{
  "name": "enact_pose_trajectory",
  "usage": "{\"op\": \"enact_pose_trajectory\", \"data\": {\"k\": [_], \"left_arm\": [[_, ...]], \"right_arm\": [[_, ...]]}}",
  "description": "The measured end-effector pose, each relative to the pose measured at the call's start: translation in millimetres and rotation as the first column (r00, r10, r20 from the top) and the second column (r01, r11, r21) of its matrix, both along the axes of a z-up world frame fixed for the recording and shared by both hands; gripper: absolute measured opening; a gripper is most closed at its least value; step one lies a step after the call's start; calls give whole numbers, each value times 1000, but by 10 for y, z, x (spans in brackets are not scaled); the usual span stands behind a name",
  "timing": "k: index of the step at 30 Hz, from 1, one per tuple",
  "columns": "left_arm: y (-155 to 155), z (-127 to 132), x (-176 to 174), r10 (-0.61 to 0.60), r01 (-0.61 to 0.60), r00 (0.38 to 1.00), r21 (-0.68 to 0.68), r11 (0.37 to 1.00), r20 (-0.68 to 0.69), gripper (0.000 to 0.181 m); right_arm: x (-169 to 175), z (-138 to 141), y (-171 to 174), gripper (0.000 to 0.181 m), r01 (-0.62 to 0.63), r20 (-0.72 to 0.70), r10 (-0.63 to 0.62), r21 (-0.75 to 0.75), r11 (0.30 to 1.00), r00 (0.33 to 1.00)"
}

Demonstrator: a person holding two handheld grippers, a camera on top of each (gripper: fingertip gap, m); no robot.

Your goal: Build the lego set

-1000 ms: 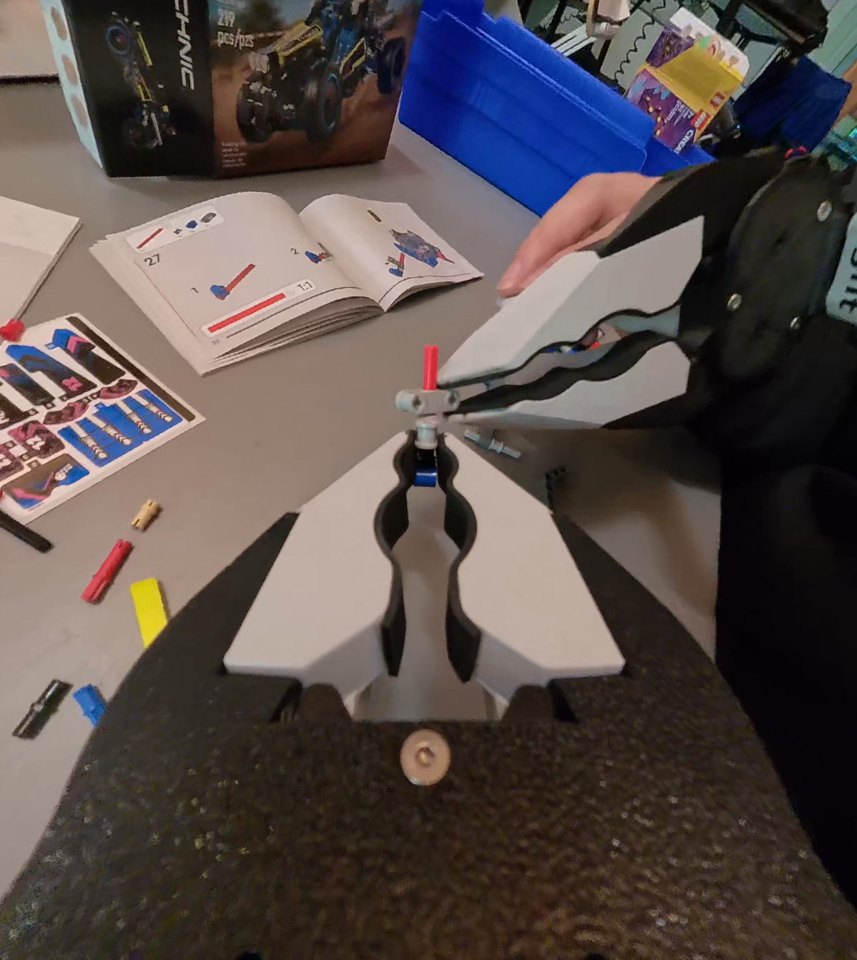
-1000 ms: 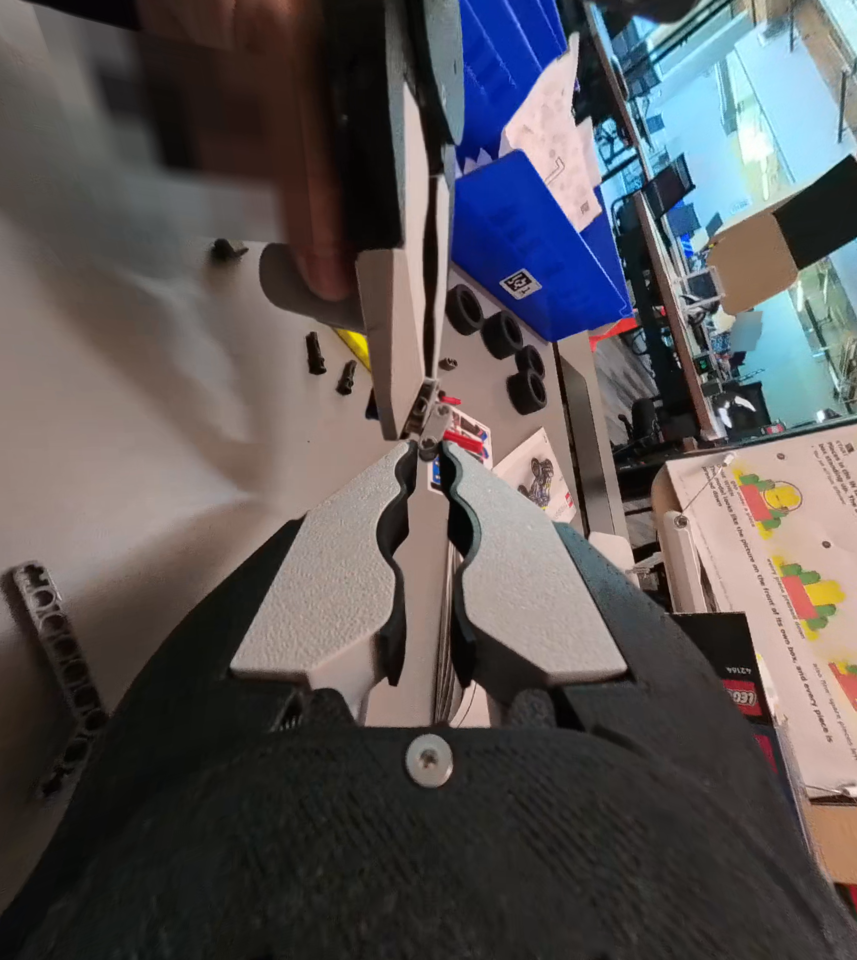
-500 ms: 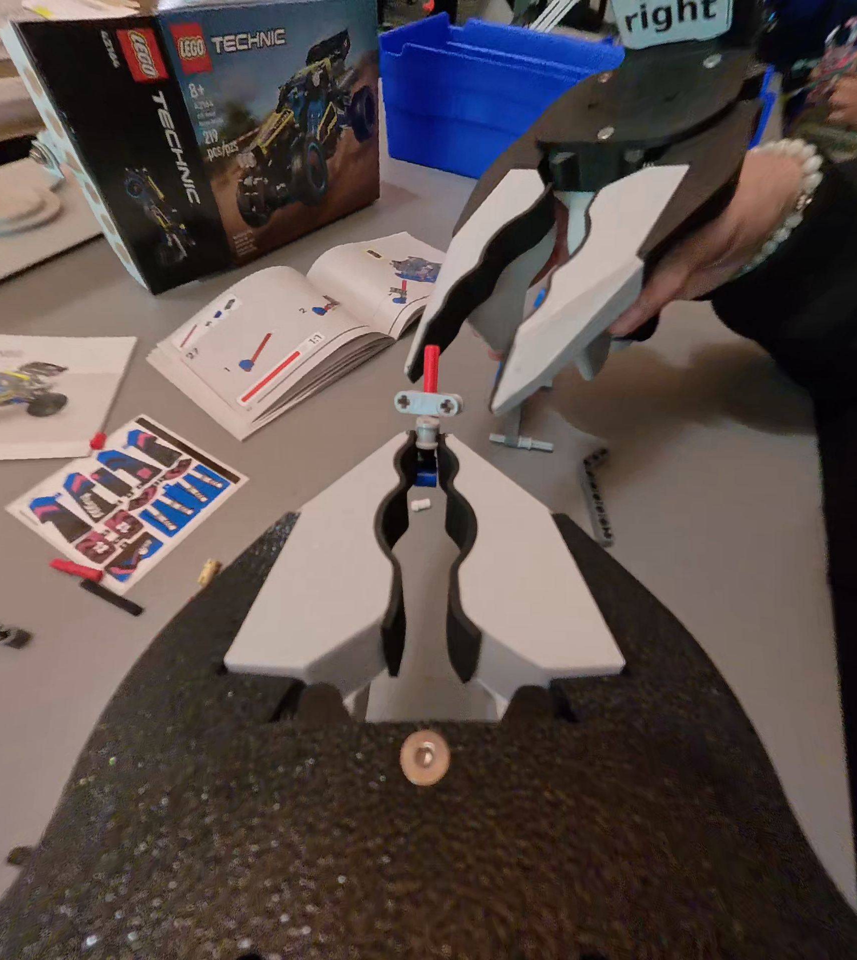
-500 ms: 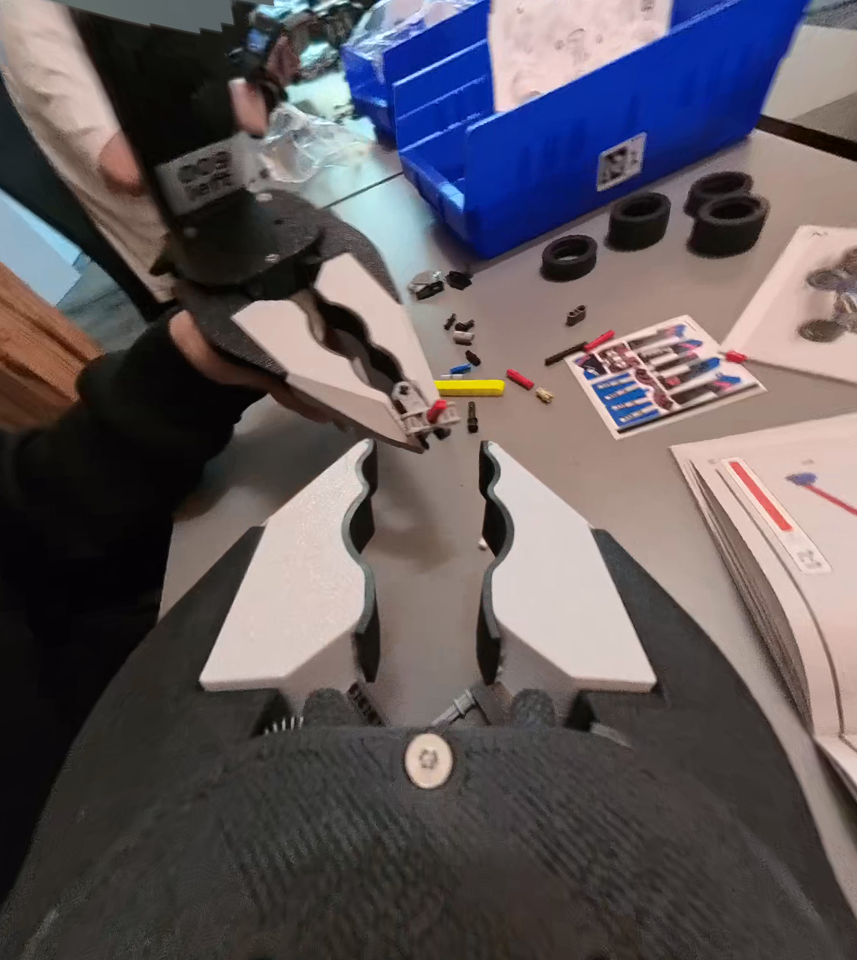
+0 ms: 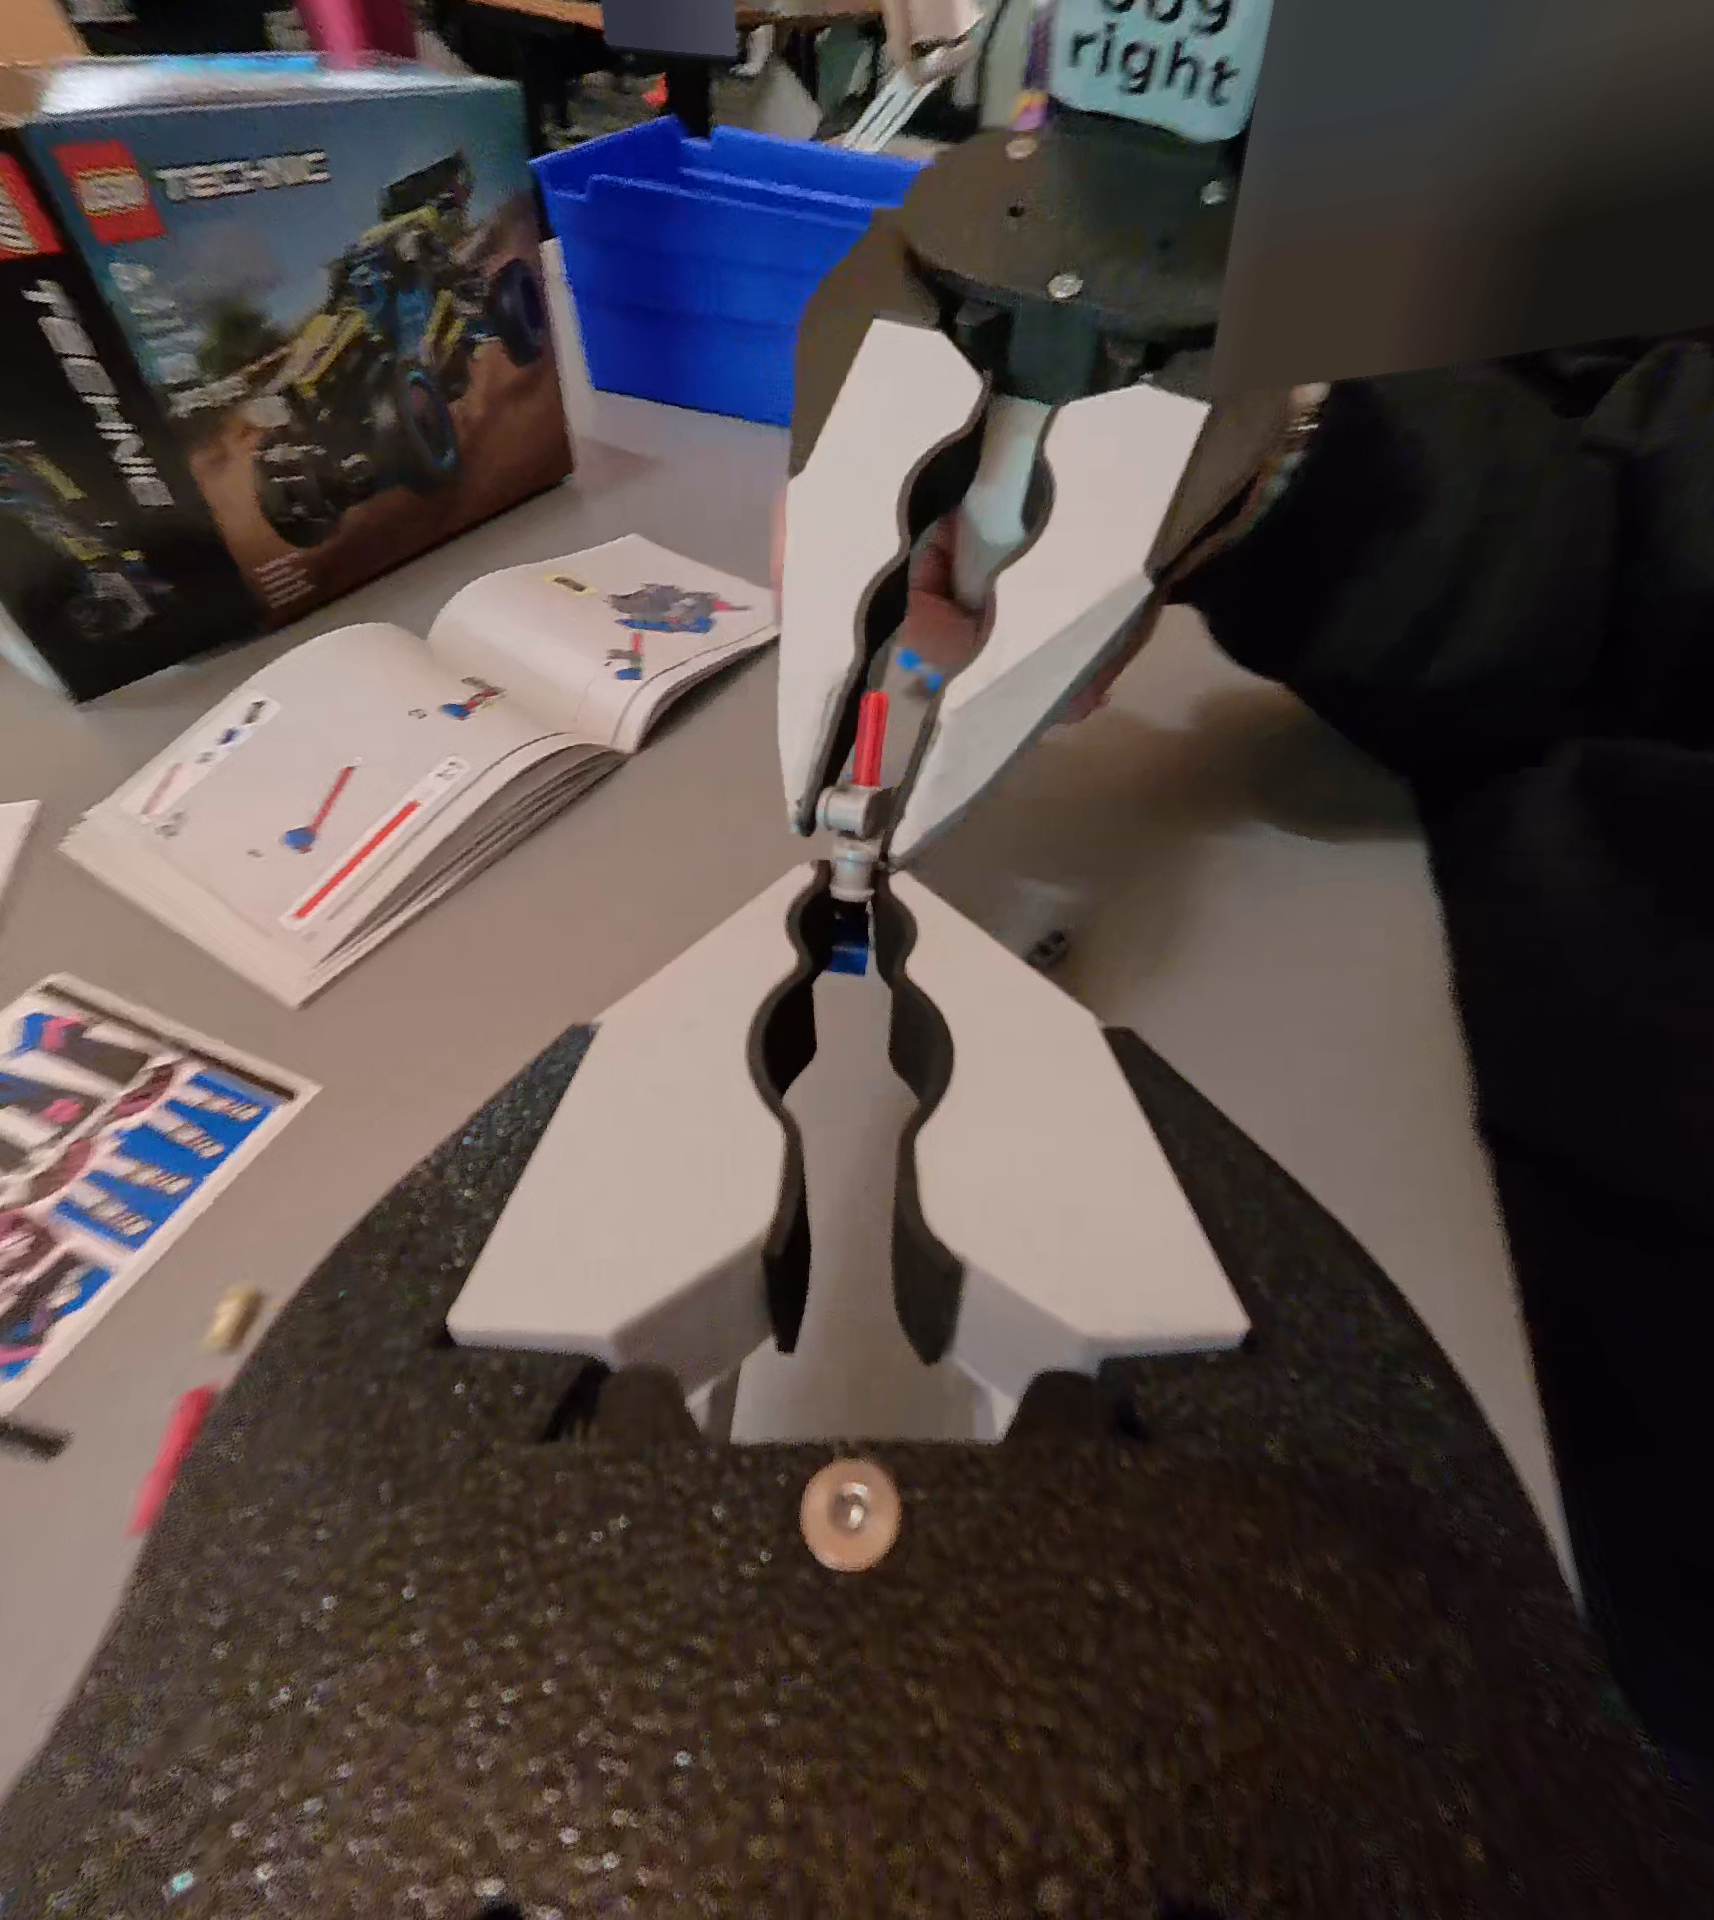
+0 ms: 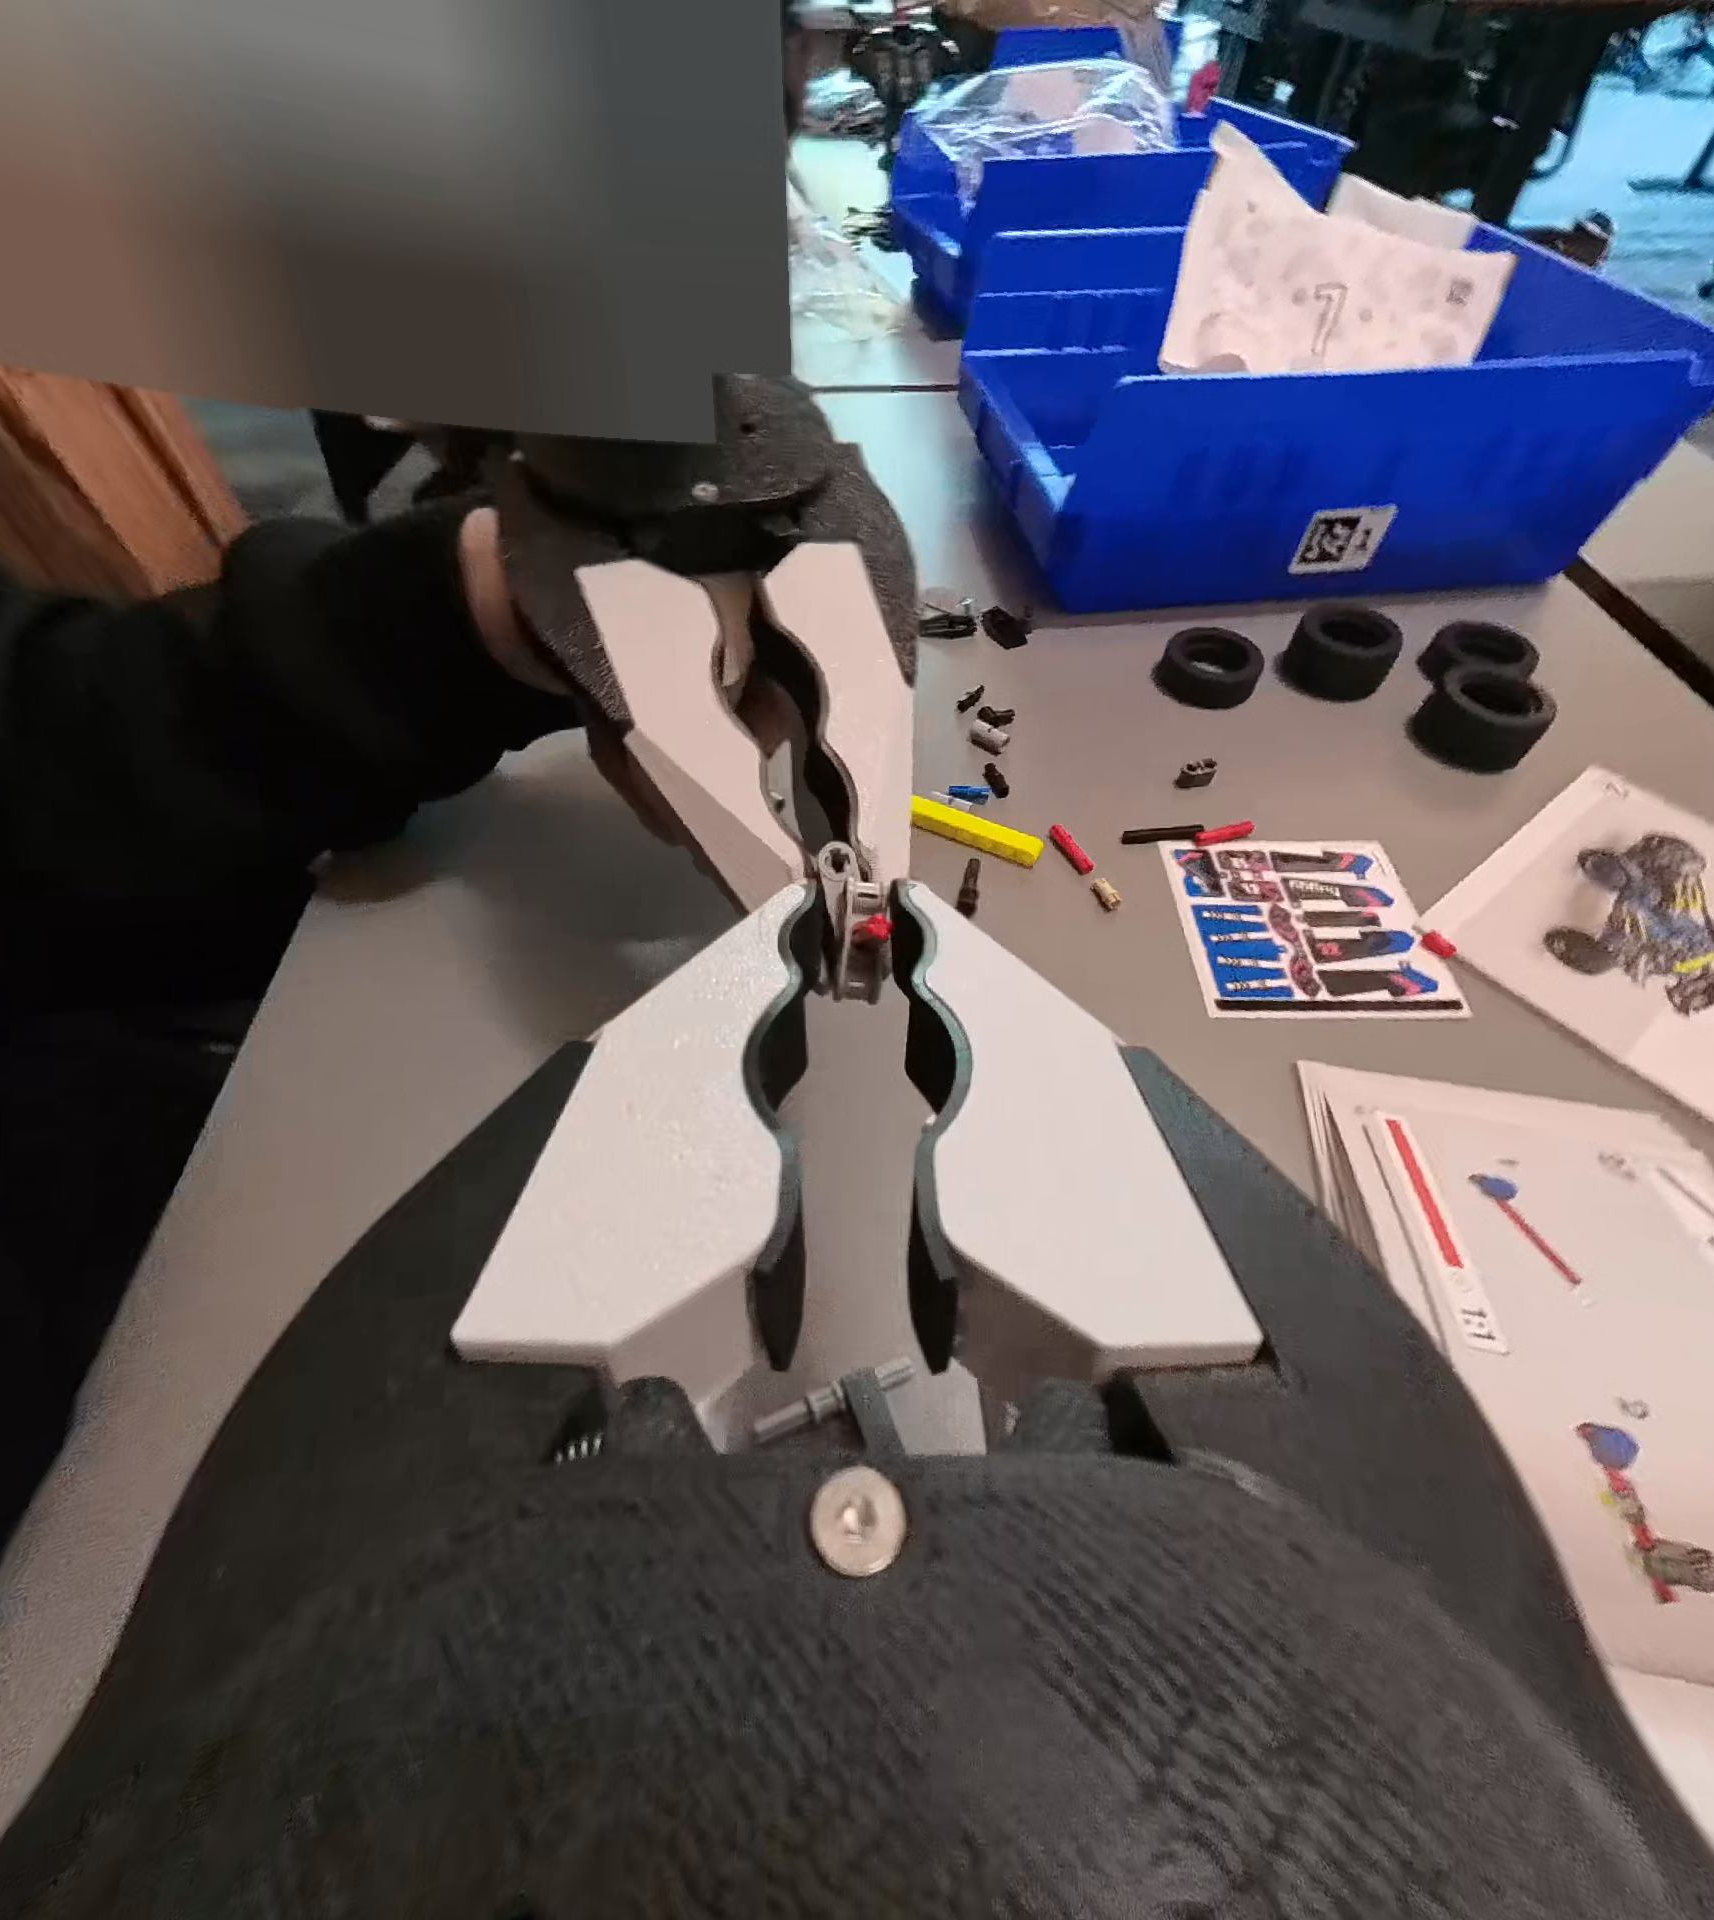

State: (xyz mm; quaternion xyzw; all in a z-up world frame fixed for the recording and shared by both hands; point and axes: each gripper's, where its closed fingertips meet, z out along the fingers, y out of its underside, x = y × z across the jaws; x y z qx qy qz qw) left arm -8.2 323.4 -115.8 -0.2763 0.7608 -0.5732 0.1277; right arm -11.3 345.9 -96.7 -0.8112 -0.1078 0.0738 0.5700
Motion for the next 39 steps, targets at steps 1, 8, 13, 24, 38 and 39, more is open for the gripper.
{"op": "enact_pose_trajectory", "data": {"k": [1,8,13,24,38,39], "left_arm": [[-45,21,-45,-41,41,999,-40,998,-13,4],[-206,147,-91,-120,117,993,-181,977,-7,4],[-287,140,-58,-121,109,992,-205,973,-45,4],[-387,87,43,-46,48,997,-30,998,68,4],[-302,98,74,-4,6,998,-24,1000,69,4],[-290,92,80,3,-2,997,-15,1000,73,4]], "right_arm": [[-45,14,-35,9,-41,21,40,5,999,999],[-48,163,-241,15,-53,-3,53,43,998,999],[0,122,-446,21,-1,-65,0,-16,1000,998],[30,35,-490,33,134,-277,-149,-72,988,949],[67,81,-411,22,137,-230,-147,-57,989,962],[73,58,-390,22,144,-244,-156,-66,987,957]]}}
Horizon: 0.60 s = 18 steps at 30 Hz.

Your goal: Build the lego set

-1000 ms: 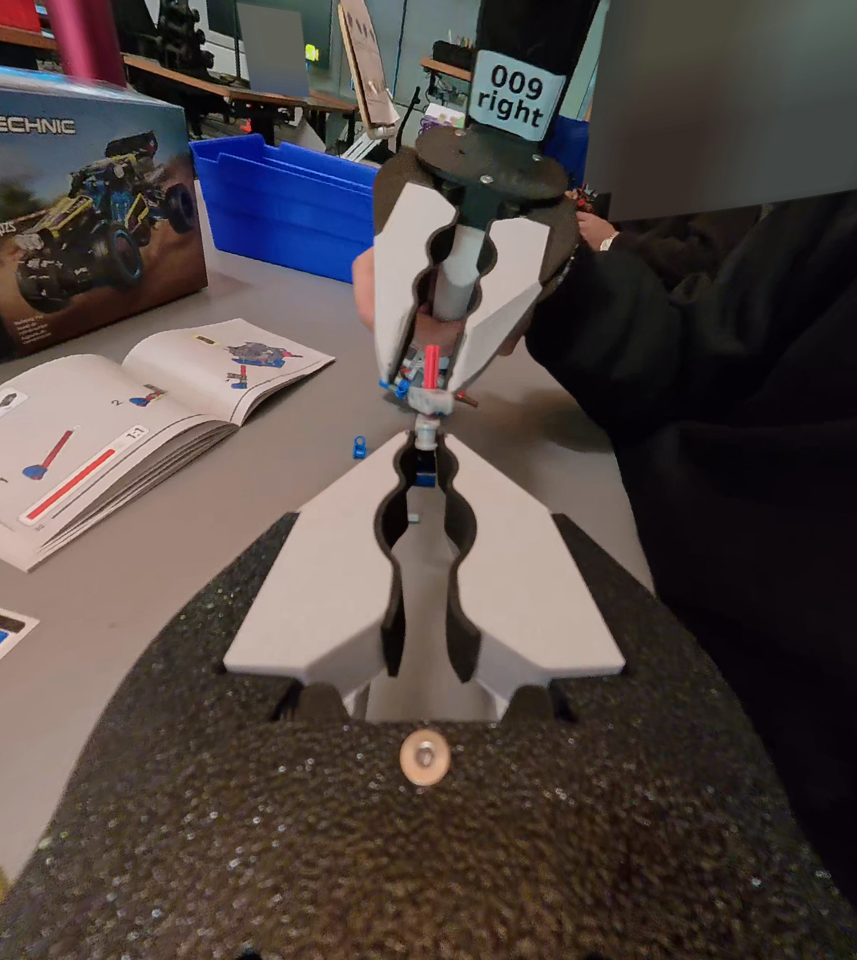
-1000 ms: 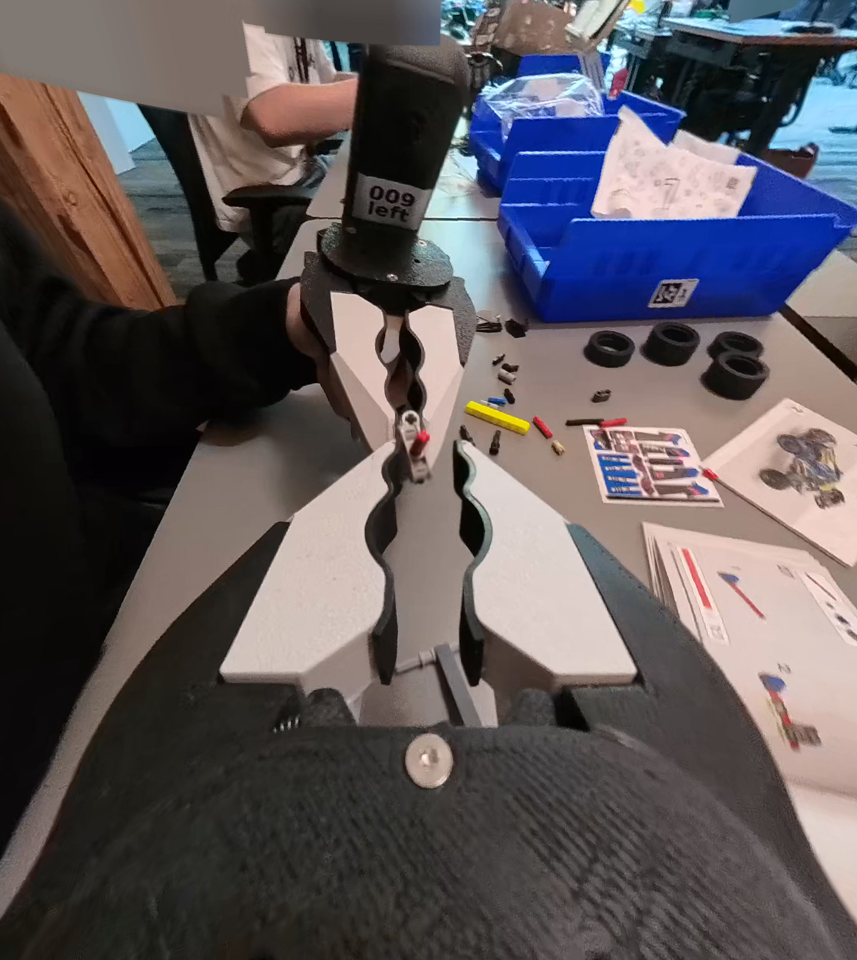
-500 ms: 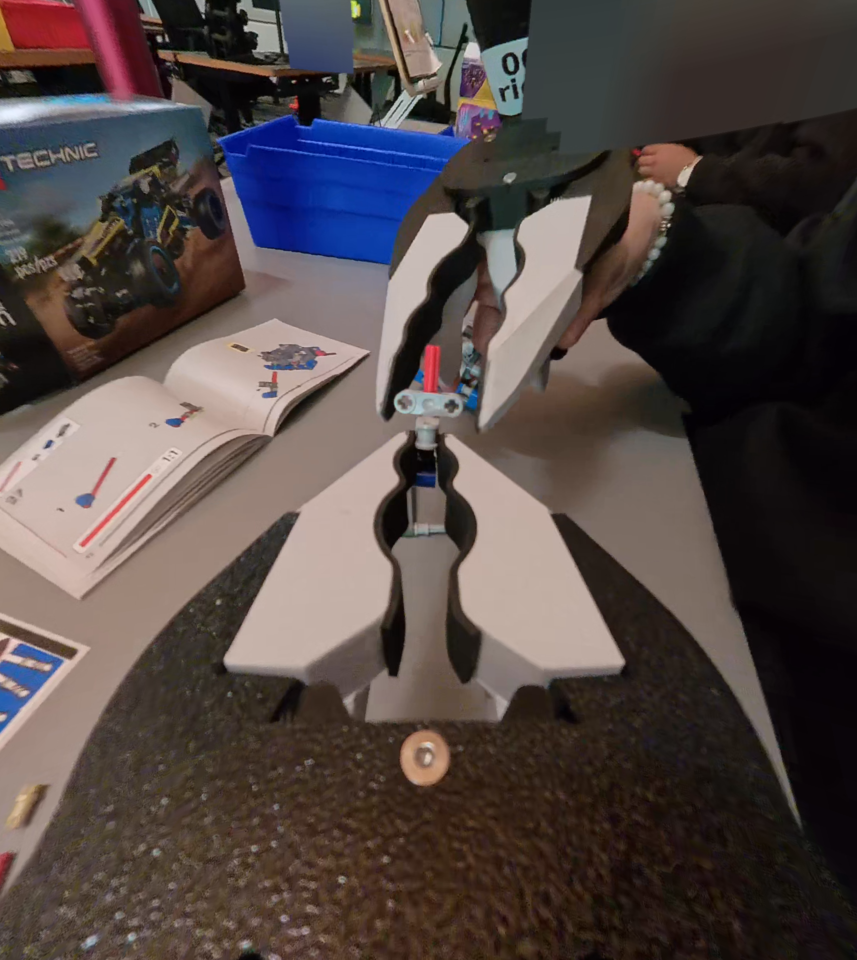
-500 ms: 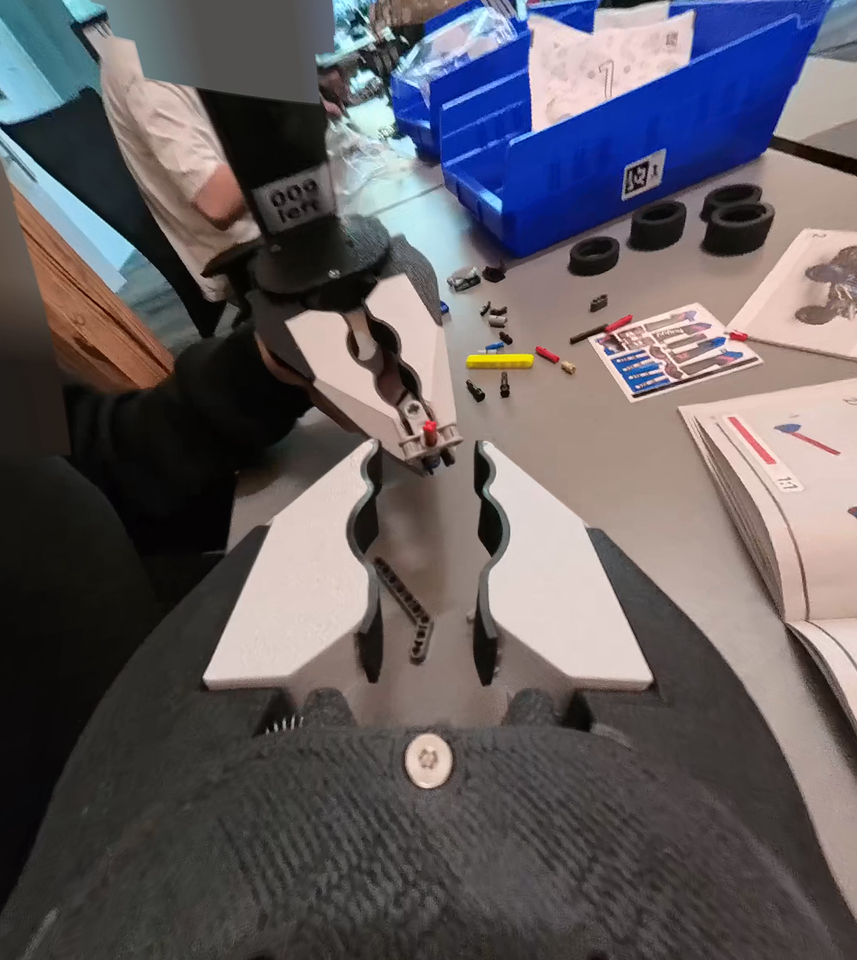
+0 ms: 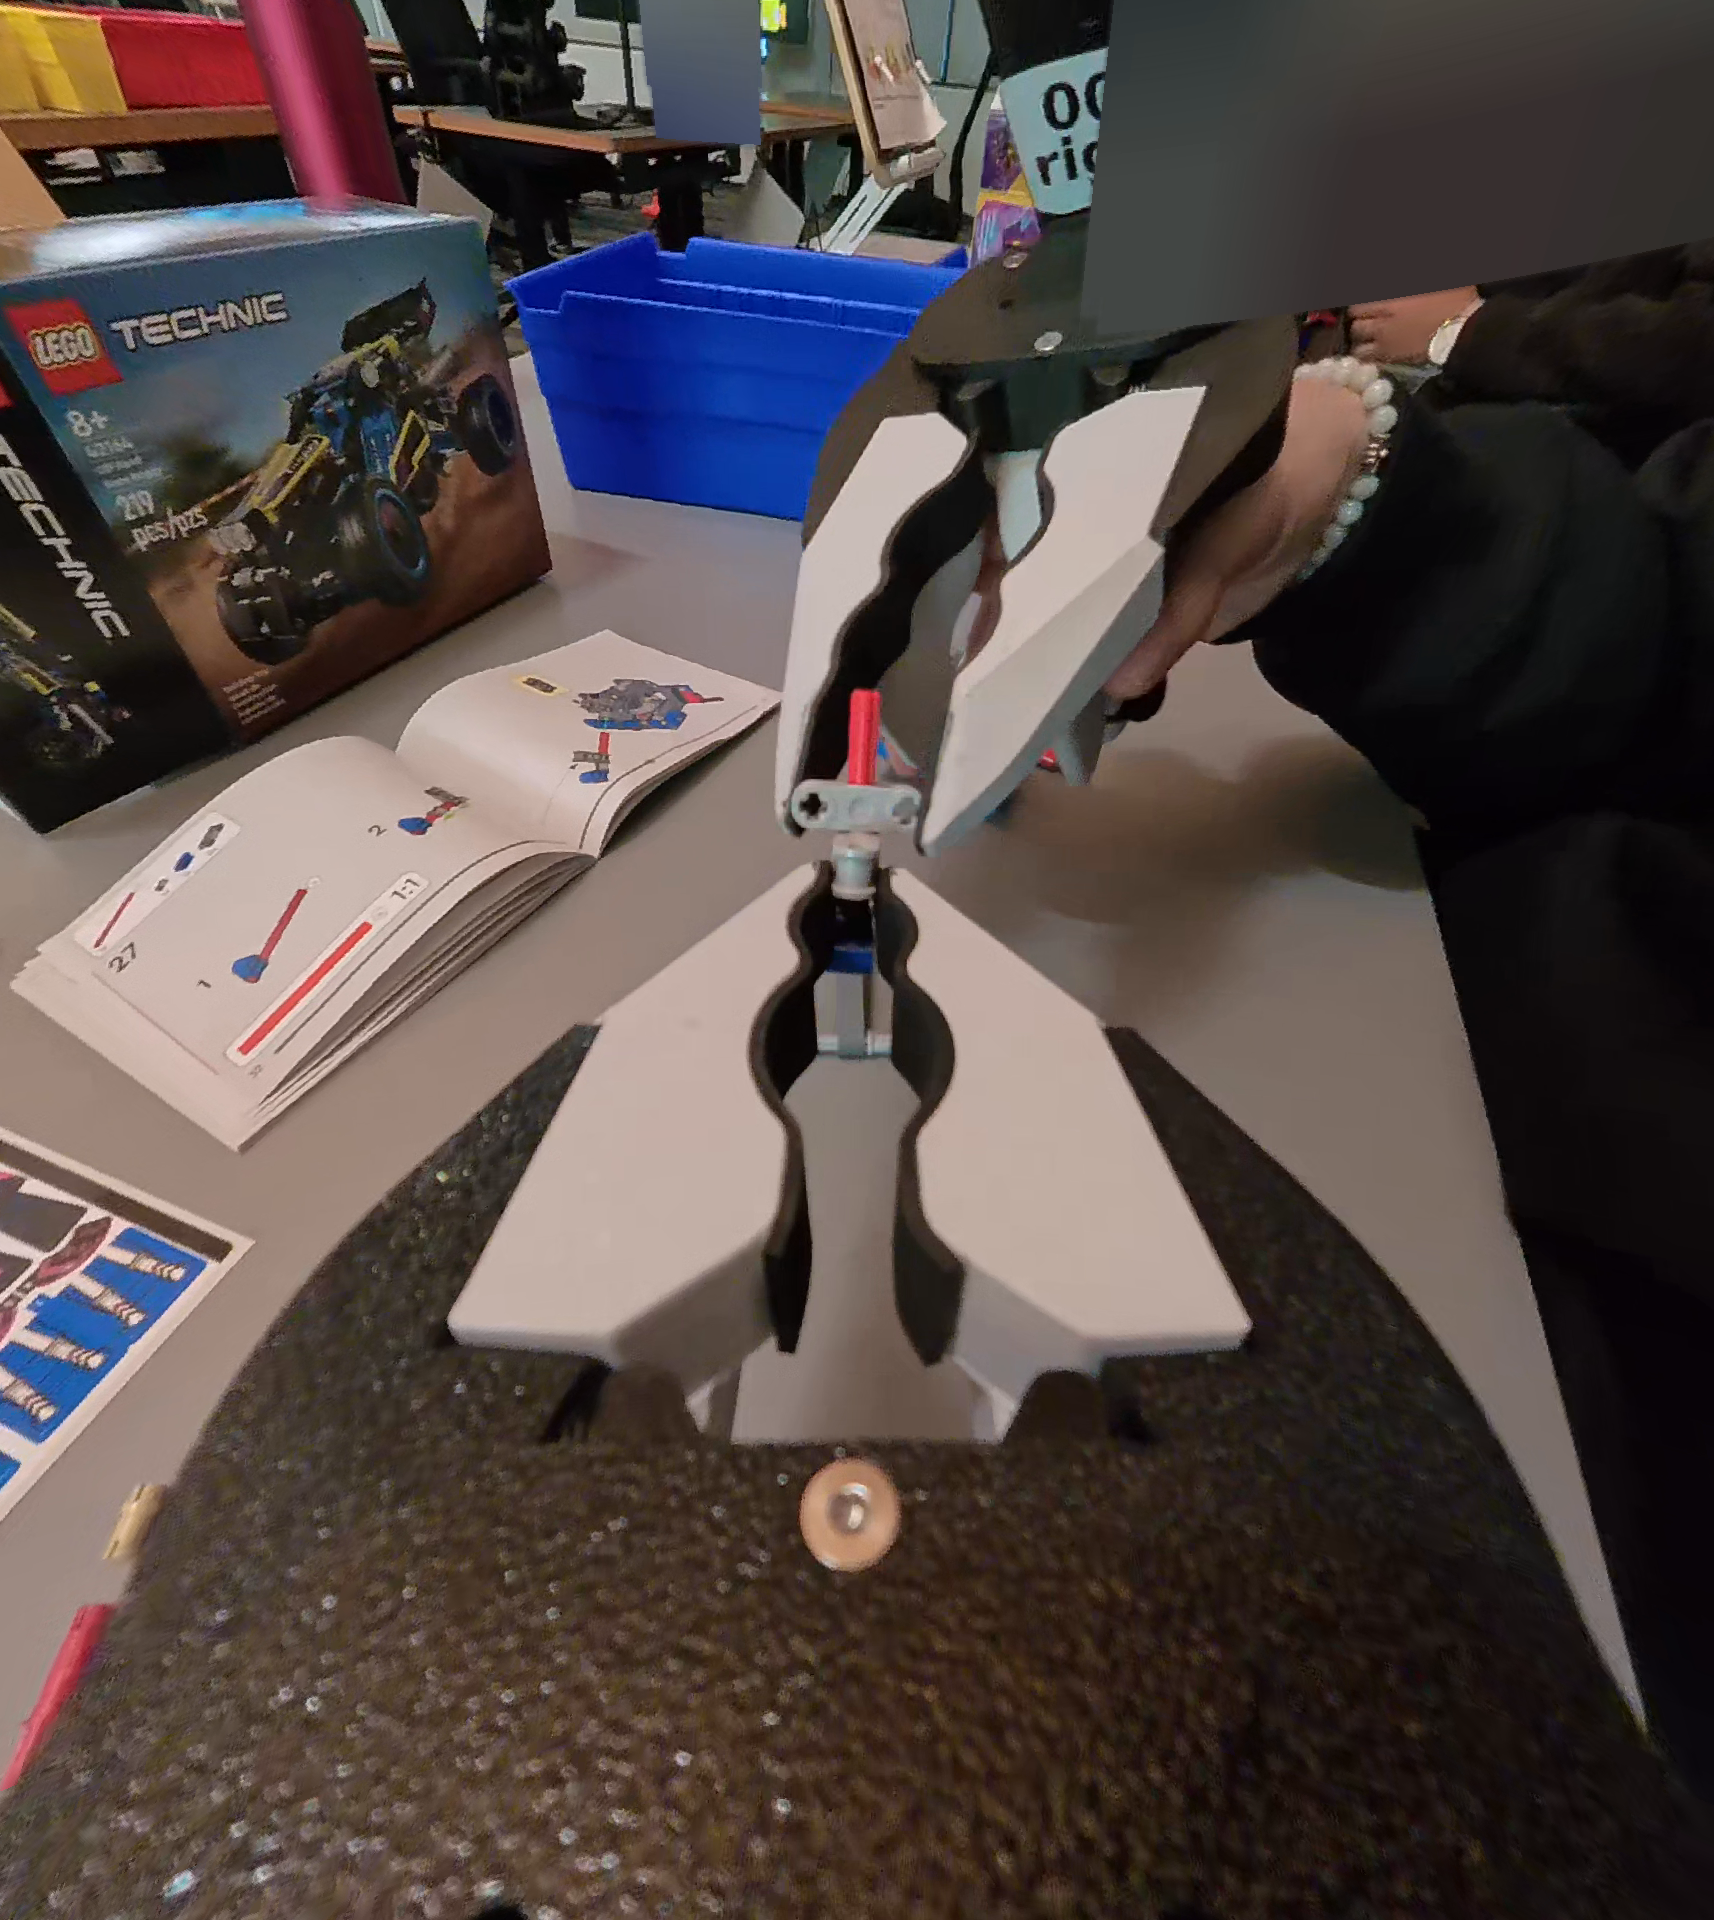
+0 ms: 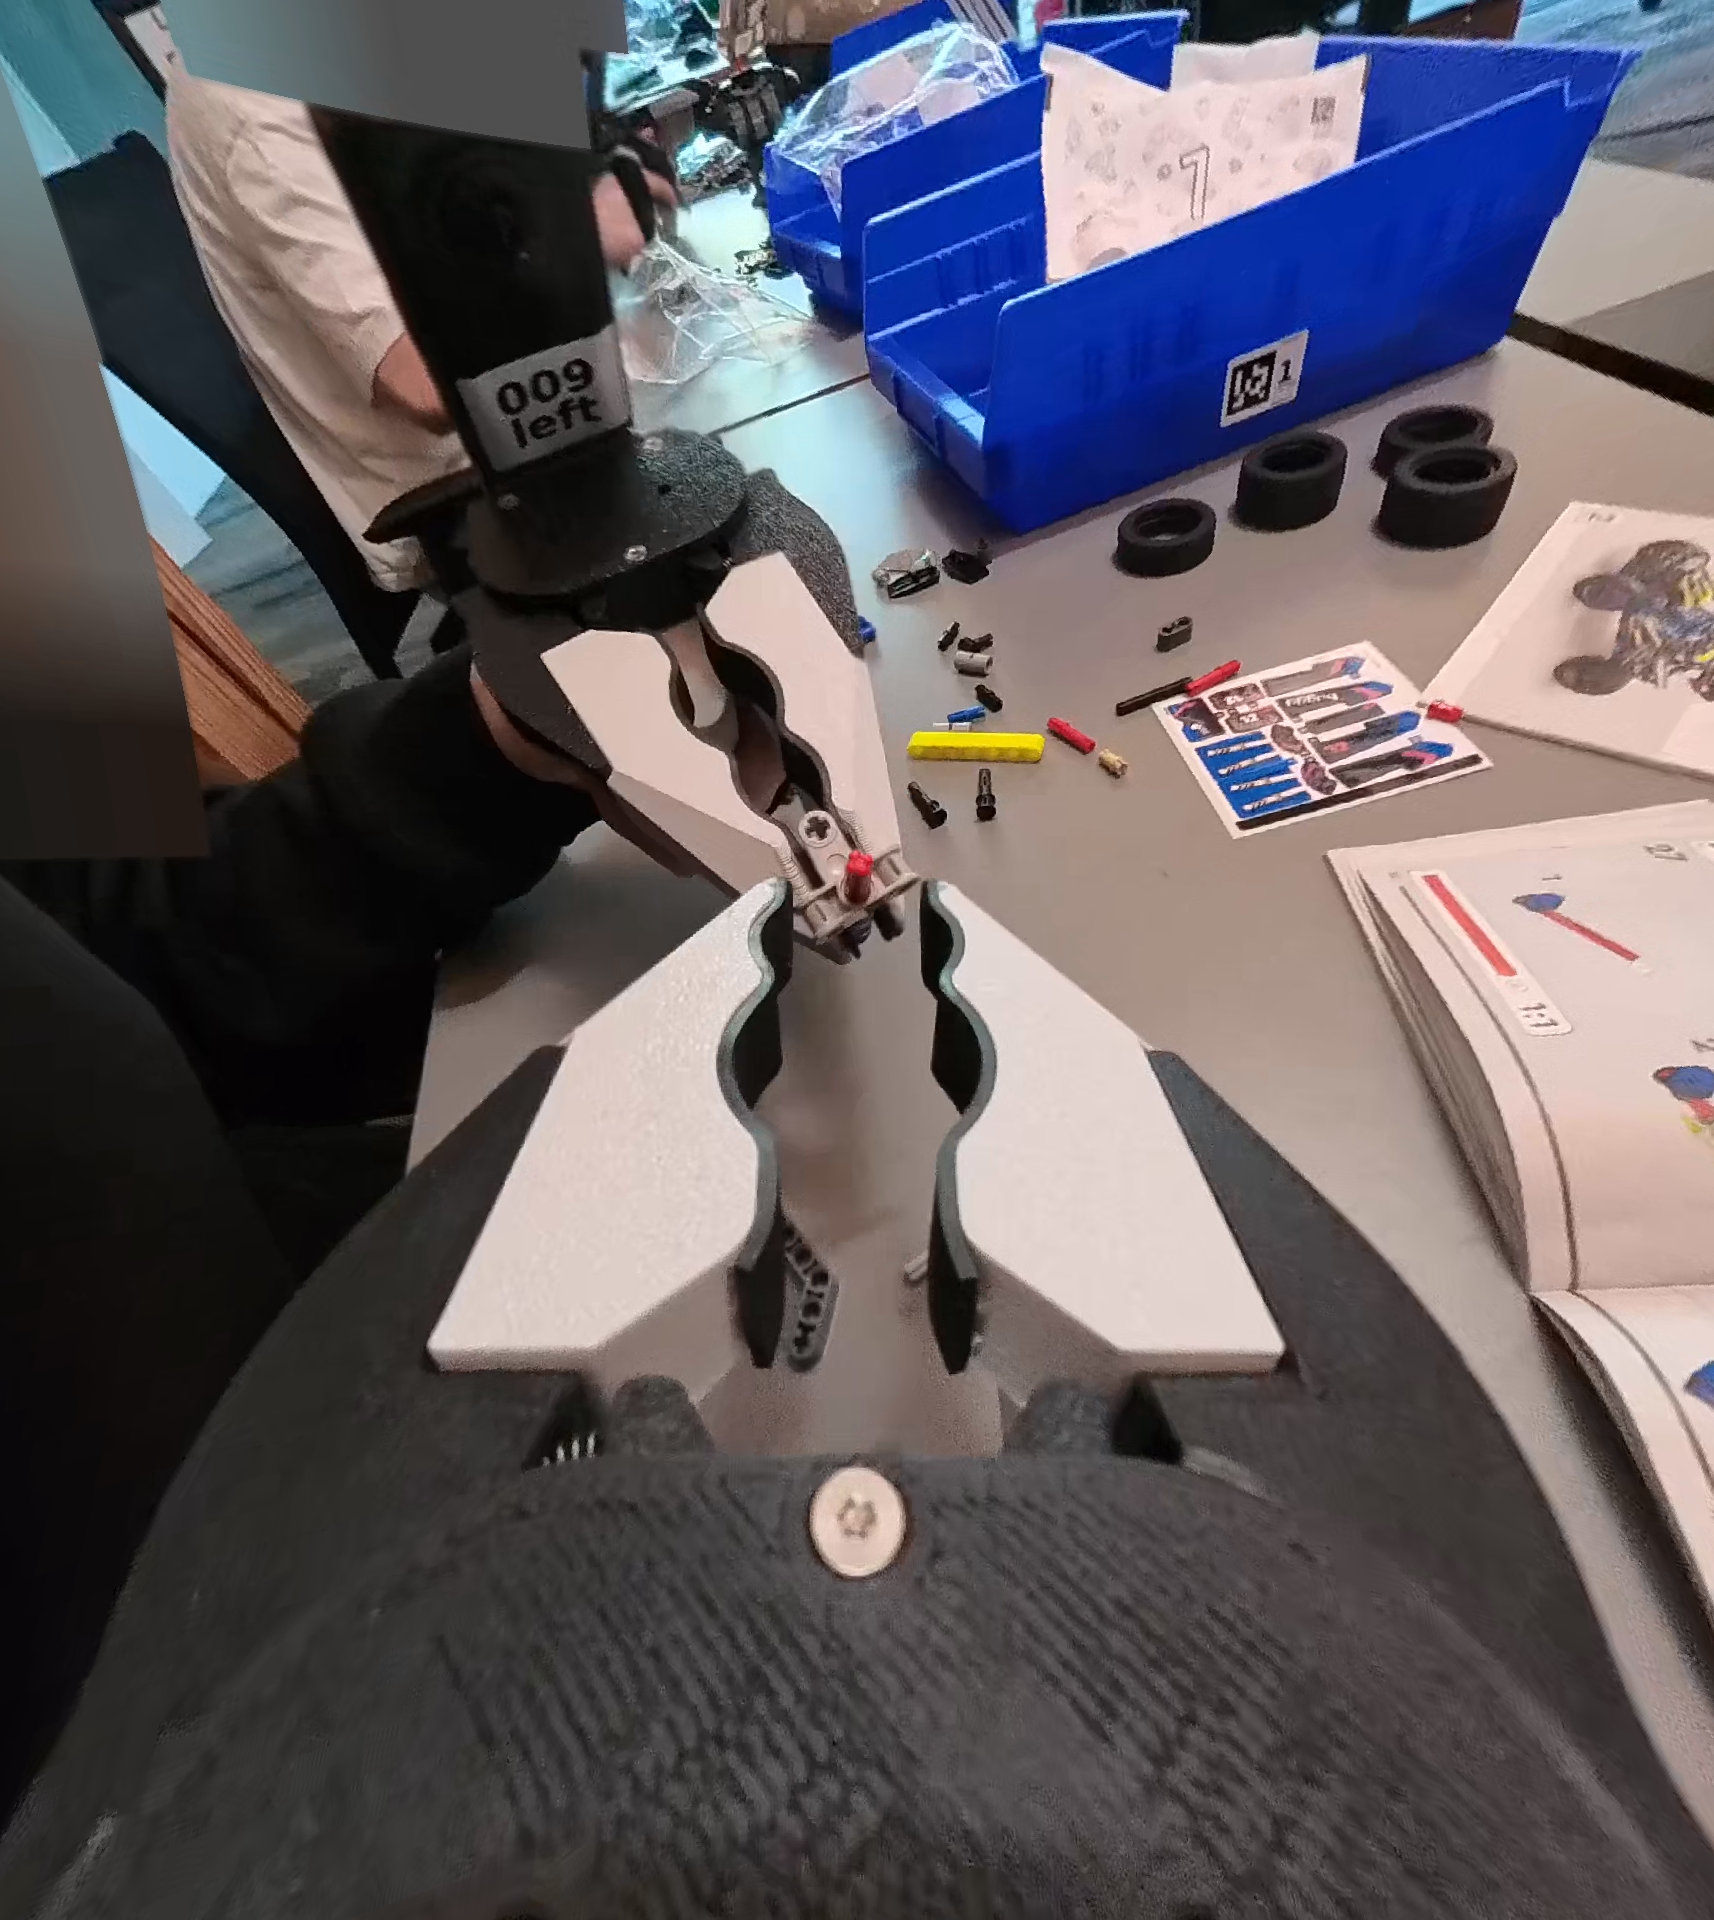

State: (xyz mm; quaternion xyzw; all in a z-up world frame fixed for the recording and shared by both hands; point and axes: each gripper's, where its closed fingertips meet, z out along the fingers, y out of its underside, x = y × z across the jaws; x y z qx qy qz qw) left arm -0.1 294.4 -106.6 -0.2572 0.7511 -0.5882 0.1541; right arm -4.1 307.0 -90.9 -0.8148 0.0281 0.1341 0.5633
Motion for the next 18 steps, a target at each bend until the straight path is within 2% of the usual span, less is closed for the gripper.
{"op": "enact_pose_trajectory", "data": {"k": [3,11,15,16,18], "left_arm": [[33,-15,-16,-3,3,1000,8,1000,-12,4],[250,-98,-49,3,-5,996,-19,1000,-94,4],[332,-56,-122,-47,16,979,-157,987,-200,4],[336,-13,-171,-93,40,968,-224,974,-234,4],[395,24,-187,-119,27,951,-308,951,-284,4]], "right_arm": [[-33,-10,53,8,-21,13,21,9,1000,1000],[182,209,78,5,9,102,-20,107,994,995],[332,22,83,5,55,169,-61,41,998,984],[367,-101,88,5,64,194,-62,-3,998,979],[315,-477,108,6,10,230,23,-142,990,973]]}}
